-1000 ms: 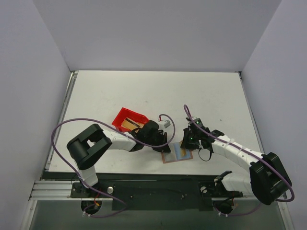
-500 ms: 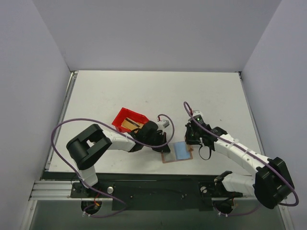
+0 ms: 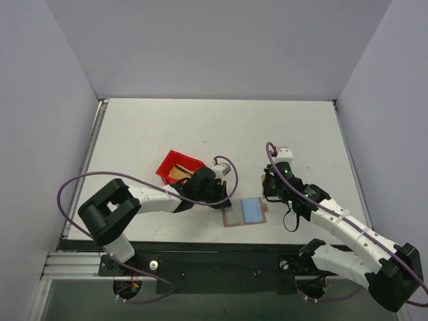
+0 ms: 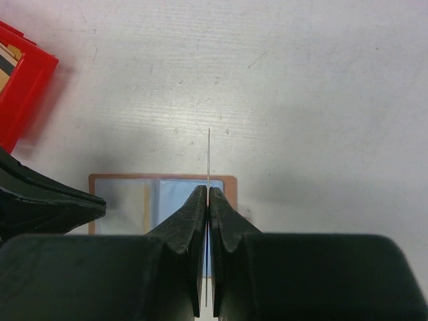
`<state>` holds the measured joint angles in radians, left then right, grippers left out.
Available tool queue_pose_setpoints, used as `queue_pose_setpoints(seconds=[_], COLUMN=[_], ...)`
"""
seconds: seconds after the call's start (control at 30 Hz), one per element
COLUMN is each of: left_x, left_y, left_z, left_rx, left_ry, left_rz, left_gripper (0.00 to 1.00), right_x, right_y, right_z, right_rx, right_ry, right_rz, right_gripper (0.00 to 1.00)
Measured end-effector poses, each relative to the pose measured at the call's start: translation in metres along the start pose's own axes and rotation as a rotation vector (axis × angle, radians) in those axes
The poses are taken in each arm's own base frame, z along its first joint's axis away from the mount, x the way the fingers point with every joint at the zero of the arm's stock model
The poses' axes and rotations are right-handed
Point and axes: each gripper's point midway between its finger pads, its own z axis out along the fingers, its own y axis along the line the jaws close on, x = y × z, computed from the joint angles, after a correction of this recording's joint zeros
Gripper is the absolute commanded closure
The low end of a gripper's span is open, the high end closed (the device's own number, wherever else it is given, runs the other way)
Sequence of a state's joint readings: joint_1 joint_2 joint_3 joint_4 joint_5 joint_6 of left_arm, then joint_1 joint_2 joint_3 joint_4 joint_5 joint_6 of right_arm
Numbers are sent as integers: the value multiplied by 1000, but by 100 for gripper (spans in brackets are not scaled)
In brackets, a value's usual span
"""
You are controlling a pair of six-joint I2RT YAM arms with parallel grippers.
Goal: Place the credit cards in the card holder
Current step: Insert the credit card into the card holder.
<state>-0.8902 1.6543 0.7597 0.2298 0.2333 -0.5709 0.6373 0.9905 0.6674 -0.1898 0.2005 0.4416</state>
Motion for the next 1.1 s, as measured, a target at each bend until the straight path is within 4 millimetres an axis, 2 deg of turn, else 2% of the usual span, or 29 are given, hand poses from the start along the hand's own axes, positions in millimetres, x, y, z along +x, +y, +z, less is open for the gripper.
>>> queue_pose_setpoints(seconds=[0.13,0.3,0.5,0.67,1.1], left_x=[3,18,19,20,21], left_y=[2,11,12,12,15], left_z=[0,-1,1,1,-5], left_rx=[-3,-21,-18,-14,-31], left_ry=[4,32,37,35,38], left_rz=[-2,-15,-23,-26,-36], left_gripper=[100,100,100,100,100], right_x=[11,30,74,94,105], right_y=[3,16,35,42,53], right_z=[2,10,25,31,37], right_rx=[-29,-90,-197,-269,-395], right_ry=[16,87,225,273,326], right_rz=[28,59,99,168,271], right_gripper=[100,100,100,100,100])
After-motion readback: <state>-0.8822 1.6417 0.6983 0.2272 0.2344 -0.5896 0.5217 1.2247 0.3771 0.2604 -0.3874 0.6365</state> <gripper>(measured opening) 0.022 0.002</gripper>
